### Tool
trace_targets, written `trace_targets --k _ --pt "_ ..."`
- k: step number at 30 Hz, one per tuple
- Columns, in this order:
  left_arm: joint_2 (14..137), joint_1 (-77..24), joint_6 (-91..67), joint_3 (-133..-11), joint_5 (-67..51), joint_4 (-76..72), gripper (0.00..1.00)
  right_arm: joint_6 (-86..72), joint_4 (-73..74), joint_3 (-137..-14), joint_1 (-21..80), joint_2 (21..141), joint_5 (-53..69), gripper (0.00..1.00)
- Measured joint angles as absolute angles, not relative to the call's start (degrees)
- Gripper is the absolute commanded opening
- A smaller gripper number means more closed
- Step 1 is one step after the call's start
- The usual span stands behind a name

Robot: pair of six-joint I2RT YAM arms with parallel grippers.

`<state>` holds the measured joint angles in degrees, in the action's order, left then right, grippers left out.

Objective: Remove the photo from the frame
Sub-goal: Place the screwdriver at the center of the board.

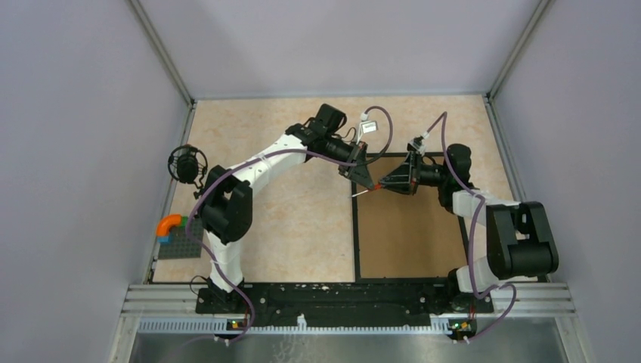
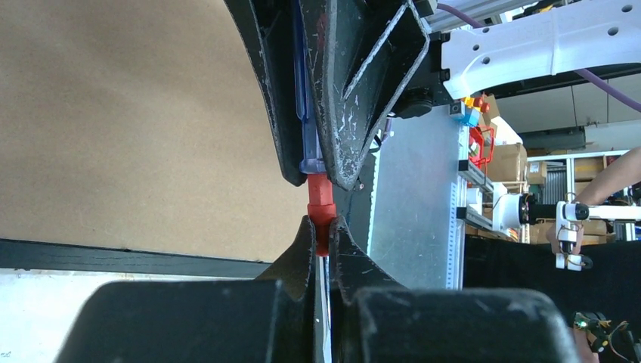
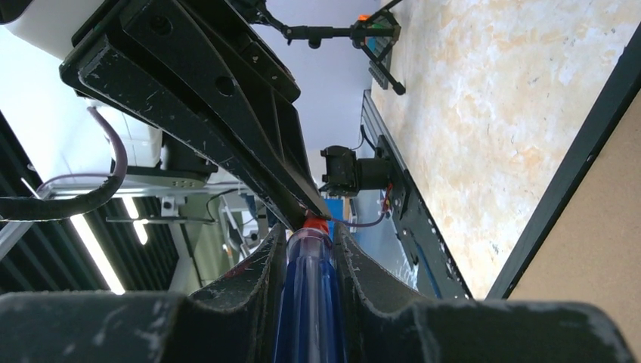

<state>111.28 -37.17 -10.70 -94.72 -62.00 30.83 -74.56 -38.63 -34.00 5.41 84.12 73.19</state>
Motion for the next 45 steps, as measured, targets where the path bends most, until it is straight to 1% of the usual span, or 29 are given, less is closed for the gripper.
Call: trace_targets --k 8,13,19,20,21,23,24,25,27,29,31,37,42,43,44,45 --pt "111.2 -37.2 -10.7 -93.5 -62.2 29.8 0.0 -74.6 -38.5 -34.1 5.4 86.1 74.8 0.0" --pt "111.1 -37.6 -11.7 -92.5 -62.1 25.9 0.0 -66.9 -27.4 -36.9 6.3 86.1 75.9 0.0" --pt "110.5 -37.7 -12.6 -91.4 -62.1 24.3 0.0 -64.5 -24.2 -38.3 6.3 86.0 76.8 0.0" --pt "110.5 -37.7 -12.6 -91.4 -62.1 24.1 0.11 -65.2 -24.9 -38.2 6.3 86.0 76.8 0.0" --pt "110.4 -37.7 -12.7 -91.4 -62.0 23.9 0.26 -66.5 -26.5 -37.9 6.3 86.1 76.8 0.0" --pt "109.9 -37.6 -13.0 -91.2 -61.8 23.3 0.44 -70.9 -32.1 -36.7 6.3 86.1 76.8 0.0" --pt "109.6 -37.6 -12.6 -91.0 -61.6 23.1 0.52 -73.2 -34.7 -36.2 6.3 86.2 77.2 0.0" --pt "109.5 -37.5 -12.2 -90.8 -61.5 23.1 0.57 -74.9 -36.7 -36.0 6.3 86.4 77.6 0.0" --pt "109.4 -37.2 -11.9 -90.7 -61.9 22.0 0.63 -77.3 -39.5 -36.0 6.6 86.7 77.7 0.0" --pt "109.2 -36.8 -10.3 -90.7 -61.9 21.0 0.66 -78.8 -41.1 -36.0 7.5 87.1 77.8 0.0" --pt "108.2 -36.3 -6.9 -90.8 -61.4 22.5 0.67 -79.8 -41.9 -36.0 8.0 87.1 77.8 0.0" --pt "103.0 -35.5 4.9 -91.0 -57.7 31.7 0.66 -80.8 -43.7 -36.0 8.1 87.2 77.6 0.0" --pt "101.1 -37.4 12.5 -92.1 -52.8 39.9 0.64 -81.1 -44.2 -36.0 8.1 87.5 77.0 0.0" --pt "101.1 -38.1 13.5 -92.1 -51.8 41.2 0.62 -81.1 -44.3 -36.0 8.1 87.5 76.8 0.0" --pt "101.2 -38.9 14.0 -92.1 -50.7 42.4 0.57 -81.1 -44.3 -36.0 8.1 87.5 76.6 0.0" --pt "101.2 -39.8 14.6 -92.1 -49.5 43.4 0.49 -81.1 -44.4 -36.0 8.1 87.5 76.4 0.0"
